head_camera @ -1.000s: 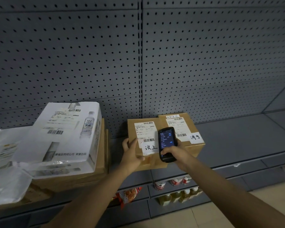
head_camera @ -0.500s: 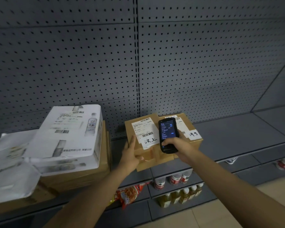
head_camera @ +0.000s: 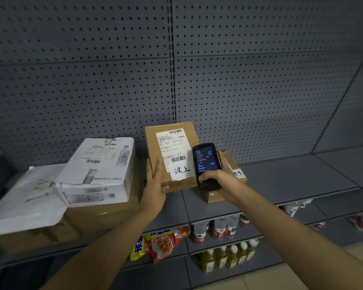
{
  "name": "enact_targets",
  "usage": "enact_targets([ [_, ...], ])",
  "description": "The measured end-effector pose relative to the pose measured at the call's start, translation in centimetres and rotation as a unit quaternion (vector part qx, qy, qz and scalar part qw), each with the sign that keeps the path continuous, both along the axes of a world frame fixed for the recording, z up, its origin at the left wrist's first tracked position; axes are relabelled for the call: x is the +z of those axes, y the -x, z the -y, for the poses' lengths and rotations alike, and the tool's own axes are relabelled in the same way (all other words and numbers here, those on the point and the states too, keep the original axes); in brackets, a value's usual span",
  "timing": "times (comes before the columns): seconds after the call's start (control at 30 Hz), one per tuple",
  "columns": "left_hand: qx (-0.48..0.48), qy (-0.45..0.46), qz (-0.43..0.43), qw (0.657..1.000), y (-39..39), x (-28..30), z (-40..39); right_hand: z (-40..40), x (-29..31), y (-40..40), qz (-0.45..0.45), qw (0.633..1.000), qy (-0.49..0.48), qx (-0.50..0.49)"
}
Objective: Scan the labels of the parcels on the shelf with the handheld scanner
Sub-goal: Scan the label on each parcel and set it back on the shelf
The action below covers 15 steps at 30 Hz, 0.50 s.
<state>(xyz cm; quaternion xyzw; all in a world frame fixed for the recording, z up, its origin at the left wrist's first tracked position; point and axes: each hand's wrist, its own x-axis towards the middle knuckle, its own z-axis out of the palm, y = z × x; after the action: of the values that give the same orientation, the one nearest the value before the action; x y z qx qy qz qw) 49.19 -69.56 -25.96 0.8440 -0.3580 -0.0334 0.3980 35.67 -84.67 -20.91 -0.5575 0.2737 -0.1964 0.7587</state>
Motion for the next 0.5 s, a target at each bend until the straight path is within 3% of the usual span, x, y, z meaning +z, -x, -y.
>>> enact_targets([
  [0.27,0.06,-0.018,0.109,0.992,4.3,2.3,-2.1,-3.5,2.7,4.1,0.062,0.995,-0.016,0.073],
  [0.5,0.057,0.017,0.129,0.99,4.7,1.5,-2.8,-6.4,4.8,6.8,0.059,0.991,-0.03,0.119],
])
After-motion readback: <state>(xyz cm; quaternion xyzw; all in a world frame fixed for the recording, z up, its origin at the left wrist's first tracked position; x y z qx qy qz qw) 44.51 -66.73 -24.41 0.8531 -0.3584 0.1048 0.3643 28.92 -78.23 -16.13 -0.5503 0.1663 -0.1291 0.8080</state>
